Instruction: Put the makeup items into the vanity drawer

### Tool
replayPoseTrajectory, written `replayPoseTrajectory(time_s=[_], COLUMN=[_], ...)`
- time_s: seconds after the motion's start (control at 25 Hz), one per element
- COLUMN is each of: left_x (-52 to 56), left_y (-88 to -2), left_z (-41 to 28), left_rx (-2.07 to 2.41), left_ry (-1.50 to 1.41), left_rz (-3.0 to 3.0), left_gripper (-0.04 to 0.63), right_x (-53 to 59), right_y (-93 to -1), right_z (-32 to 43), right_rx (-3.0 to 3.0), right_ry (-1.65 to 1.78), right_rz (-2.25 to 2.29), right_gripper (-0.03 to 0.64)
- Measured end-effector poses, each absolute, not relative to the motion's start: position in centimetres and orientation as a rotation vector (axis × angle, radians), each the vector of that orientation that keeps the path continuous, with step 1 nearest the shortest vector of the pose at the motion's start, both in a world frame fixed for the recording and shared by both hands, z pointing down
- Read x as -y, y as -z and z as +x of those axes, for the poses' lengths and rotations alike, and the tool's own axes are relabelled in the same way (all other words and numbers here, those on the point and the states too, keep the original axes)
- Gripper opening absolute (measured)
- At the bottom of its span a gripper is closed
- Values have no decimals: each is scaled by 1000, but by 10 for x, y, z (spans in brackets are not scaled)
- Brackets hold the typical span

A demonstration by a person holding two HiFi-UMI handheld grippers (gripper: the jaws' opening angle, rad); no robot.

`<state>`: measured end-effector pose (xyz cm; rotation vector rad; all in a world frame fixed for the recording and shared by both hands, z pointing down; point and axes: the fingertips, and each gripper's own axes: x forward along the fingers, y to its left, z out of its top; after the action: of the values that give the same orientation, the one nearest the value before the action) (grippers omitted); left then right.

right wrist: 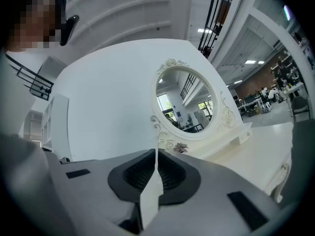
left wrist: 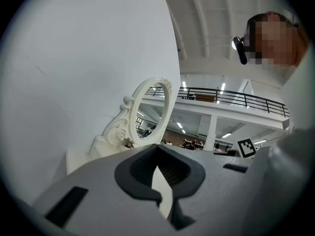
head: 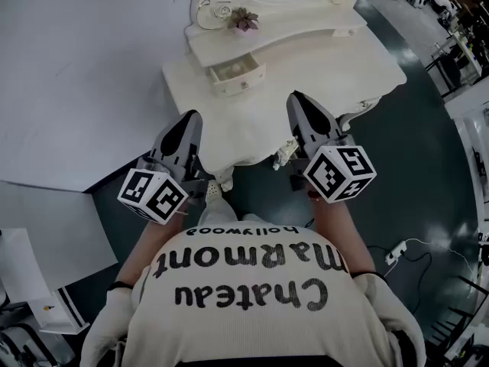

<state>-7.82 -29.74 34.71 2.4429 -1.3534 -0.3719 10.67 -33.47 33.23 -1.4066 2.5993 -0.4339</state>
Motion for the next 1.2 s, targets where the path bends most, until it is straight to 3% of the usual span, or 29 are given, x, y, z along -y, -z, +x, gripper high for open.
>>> replayPoseTrajectory(time_s=[1.2], left_x=[243], left_y=[-355], left_z=[-85], left_rx=[1388], left_ry=[375], left_rz=[2429], left_gripper=[8], right_x=[282], right_y=[-356], right_z=[96], right_rx=[-2696], right_ry=[475], right_rz=[-1402], right_gripper=[38])
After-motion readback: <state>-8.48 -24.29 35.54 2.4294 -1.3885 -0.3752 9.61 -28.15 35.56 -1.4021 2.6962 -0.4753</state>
